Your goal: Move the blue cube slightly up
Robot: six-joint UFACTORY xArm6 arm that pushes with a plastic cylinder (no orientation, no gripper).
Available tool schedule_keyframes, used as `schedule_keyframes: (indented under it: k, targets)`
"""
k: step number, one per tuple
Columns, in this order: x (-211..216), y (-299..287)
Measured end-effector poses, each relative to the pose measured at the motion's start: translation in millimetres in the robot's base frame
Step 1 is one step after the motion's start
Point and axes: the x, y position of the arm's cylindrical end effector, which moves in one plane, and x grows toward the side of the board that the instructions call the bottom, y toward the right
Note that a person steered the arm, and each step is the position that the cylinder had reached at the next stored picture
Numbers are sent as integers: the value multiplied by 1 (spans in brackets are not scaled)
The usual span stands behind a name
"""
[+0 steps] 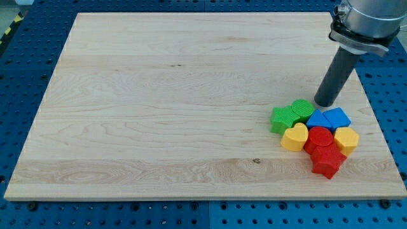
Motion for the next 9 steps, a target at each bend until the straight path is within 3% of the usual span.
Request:
schedule_keyframes:
  k: [2,3,5,9]
  targets:
    - [-33,-29]
    - [-36,-17]
    - [-29,79]
    - [-18,89]
